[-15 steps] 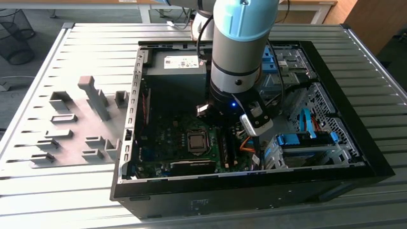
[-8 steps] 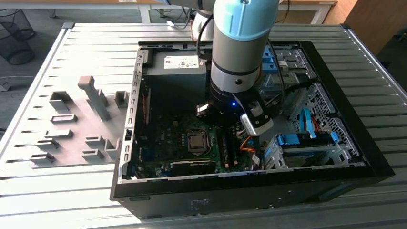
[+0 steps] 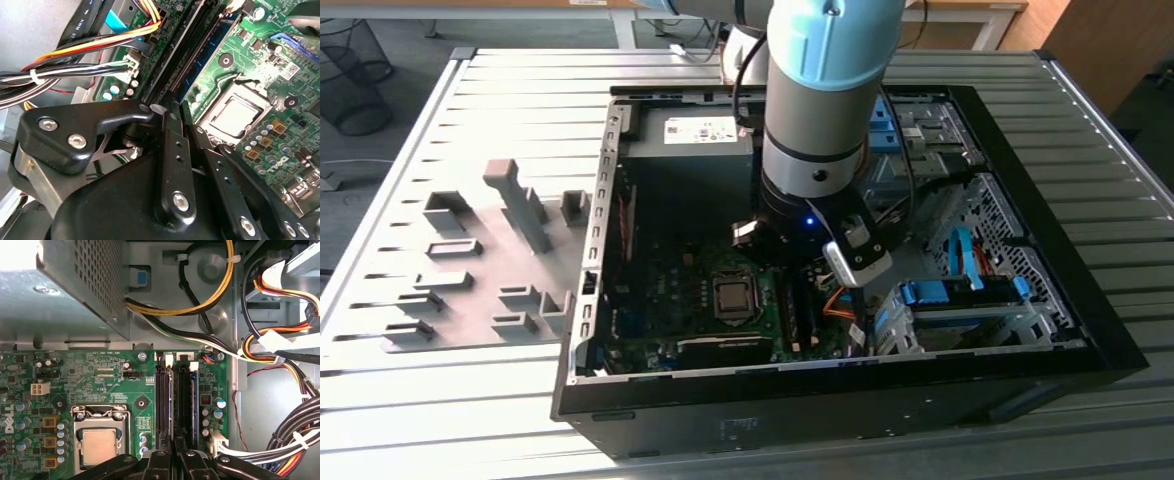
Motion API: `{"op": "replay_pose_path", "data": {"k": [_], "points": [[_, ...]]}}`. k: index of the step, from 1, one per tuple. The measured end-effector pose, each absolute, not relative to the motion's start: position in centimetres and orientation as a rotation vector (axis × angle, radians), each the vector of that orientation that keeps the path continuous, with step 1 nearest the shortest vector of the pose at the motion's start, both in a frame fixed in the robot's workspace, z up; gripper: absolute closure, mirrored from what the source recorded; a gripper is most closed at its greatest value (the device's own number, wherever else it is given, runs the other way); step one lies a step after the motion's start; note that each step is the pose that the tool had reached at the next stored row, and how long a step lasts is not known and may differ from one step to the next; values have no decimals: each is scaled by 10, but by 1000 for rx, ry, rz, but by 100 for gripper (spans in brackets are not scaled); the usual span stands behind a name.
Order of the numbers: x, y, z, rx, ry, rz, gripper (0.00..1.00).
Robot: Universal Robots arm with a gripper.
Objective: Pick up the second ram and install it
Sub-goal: 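Insert the second ram into the second slot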
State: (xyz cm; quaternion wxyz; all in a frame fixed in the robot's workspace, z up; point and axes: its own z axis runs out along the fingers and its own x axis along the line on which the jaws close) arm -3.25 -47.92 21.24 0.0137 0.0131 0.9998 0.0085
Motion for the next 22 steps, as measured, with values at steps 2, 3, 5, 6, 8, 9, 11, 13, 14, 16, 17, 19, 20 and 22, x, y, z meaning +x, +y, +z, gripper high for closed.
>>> {"op": "replay_pose_path", "data": {"k": [2,3,5,6,8,9,11,13,14,16,17,19,20,22], "points": [[-32,-479,212,41,3114,27,86],[-32,-479,212,41,3114,27,86],[-32,-479,212,41,3114,27,86],[-32,-479,212,41,3114,27,86],[-32,-479,212,41,3114,27,85],[-32,-479,212,41,3114,27,85],[-32,-479,212,41,3114,27,78],[-32,-479,216,41,3114,27,78],[-32,-479,219,41,3114,27,78],[-32,-479,225,41,3114,27,78],[-32,-479,228,41,3114,27,78],[-32,-479,231,41,3115,27,78],[-32,-479,231,41,3115,27,78],[-32,-479,231,41,3115,27,80]]}}
